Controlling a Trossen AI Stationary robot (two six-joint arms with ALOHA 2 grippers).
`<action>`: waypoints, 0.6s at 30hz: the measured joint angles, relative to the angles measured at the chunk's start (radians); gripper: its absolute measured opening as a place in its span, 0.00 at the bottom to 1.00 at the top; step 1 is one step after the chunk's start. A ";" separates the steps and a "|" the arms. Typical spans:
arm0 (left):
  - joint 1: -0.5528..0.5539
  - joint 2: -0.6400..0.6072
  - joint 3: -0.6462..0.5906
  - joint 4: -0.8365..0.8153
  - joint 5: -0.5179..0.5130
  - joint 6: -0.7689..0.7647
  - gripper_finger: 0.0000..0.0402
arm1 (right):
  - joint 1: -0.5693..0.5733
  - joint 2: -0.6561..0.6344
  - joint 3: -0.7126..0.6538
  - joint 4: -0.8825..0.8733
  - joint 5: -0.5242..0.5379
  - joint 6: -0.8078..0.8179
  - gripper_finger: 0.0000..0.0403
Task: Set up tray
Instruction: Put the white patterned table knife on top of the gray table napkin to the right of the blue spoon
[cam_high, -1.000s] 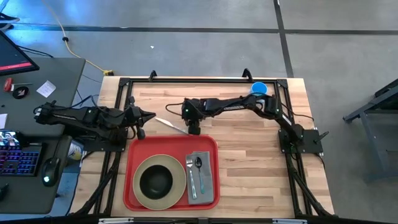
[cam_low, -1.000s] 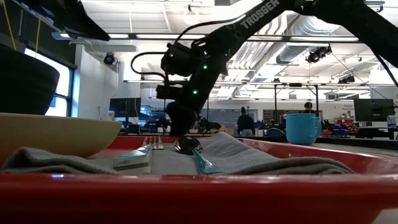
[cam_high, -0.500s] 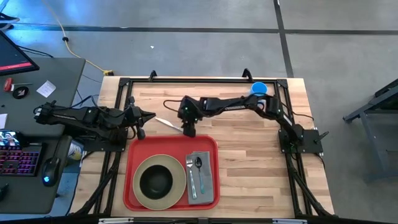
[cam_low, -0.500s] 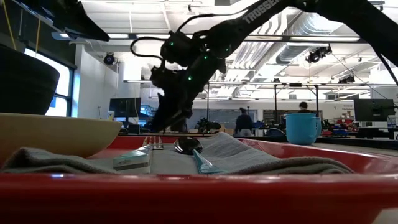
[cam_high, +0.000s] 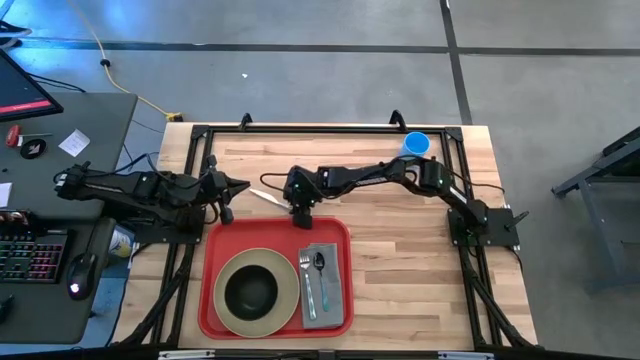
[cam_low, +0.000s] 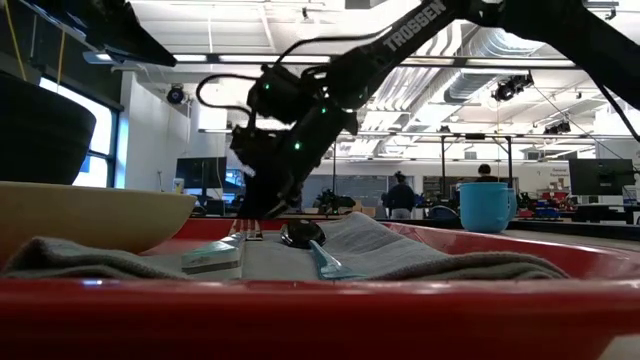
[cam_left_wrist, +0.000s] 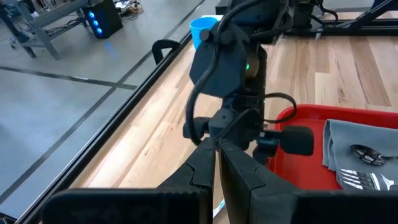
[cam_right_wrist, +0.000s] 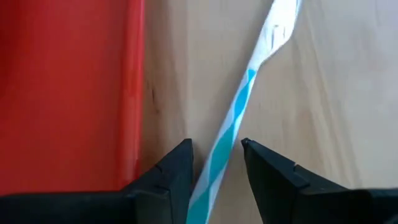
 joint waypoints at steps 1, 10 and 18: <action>0.000 -0.001 0.000 -0.001 0.000 0.001 0.14 | -0.001 0.003 0.003 -0.003 0.018 0.002 0.34; 0.000 -0.002 0.000 -0.019 0.001 0.000 0.14 | -0.022 -0.003 0.006 -0.153 0.102 -0.059 0.34; 0.000 -0.002 0.000 -0.023 0.001 -0.001 0.14 | -0.037 -0.005 0.006 -0.242 0.130 -0.084 0.15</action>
